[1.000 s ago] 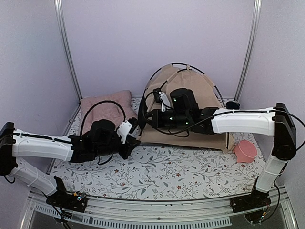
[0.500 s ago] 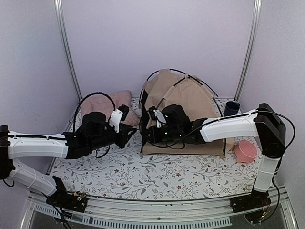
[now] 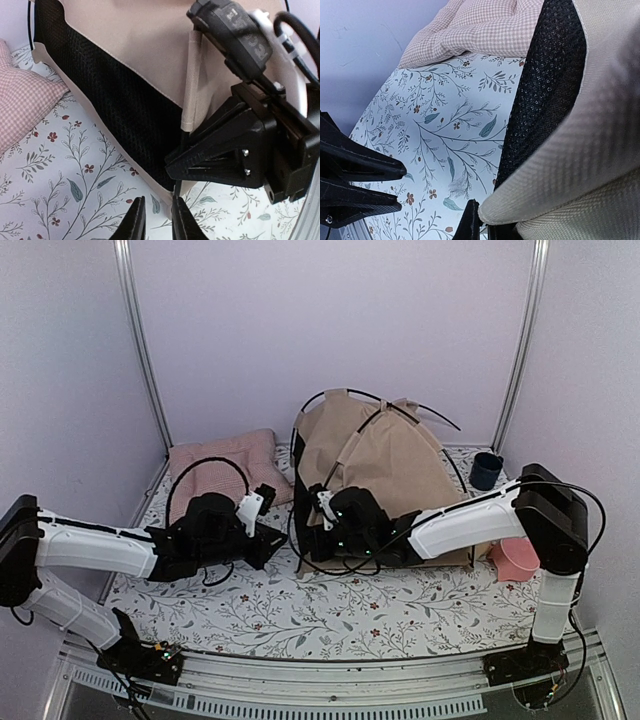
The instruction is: Set up the pet tent
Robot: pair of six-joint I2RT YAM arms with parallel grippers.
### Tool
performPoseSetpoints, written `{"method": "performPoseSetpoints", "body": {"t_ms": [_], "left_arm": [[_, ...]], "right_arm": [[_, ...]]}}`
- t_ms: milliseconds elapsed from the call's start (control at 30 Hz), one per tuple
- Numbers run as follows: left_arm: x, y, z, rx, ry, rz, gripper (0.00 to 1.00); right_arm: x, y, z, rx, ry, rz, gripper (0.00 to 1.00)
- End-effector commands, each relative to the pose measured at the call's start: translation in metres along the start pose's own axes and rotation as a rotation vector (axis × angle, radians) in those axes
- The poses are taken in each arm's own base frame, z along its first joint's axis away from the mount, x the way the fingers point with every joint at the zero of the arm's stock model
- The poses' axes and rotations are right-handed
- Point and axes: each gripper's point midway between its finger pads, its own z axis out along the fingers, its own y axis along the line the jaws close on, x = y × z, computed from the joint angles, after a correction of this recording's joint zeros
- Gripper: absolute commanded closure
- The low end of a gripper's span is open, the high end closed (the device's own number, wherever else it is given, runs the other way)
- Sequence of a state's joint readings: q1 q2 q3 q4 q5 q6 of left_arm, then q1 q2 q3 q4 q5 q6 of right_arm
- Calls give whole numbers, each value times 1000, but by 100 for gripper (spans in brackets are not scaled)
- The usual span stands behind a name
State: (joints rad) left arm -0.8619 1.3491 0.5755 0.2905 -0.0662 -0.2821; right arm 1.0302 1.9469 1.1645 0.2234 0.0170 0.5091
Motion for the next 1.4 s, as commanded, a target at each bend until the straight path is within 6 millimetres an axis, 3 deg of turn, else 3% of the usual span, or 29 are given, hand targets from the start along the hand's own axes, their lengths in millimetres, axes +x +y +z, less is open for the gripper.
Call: {"method": "performPoseSetpoints", "body": {"t_ms": [0,300,433,500,633,767,933,1100,1167,1367], "left_arm": [[-5,0,4,15,-23,-29,80],[-10,0,7,5,-29,-37,79],[-17,3,5,-17,-34,-35,79],[-21,3,4,-21,-42,-36,78],[-35,2,0,-22,-68,-39,74],[-54,3,-6,-30,-100,-47,72],[-84,4,-19,-34,-154,-56,68],[-116,-4,-28,-12,-194,-32,61],[-126,-8,-28,-2,-202,-24,61],[-146,-22,-23,53,-205,-3,60]], "right_arm": [[53,-31,11,139,107,-48,100],[72,-25,15,195,136,-166,100],[61,-21,9,214,145,-169,100],[54,-14,2,198,143,-169,93],[10,23,-15,90,71,-153,62],[-29,49,-37,21,12,-146,41],[-64,64,-67,-21,-53,-138,25],[-95,65,-101,-29,-116,-123,12],[-108,65,-116,-33,-147,-116,0],[-144,54,-157,-47,-220,-96,1]]}}
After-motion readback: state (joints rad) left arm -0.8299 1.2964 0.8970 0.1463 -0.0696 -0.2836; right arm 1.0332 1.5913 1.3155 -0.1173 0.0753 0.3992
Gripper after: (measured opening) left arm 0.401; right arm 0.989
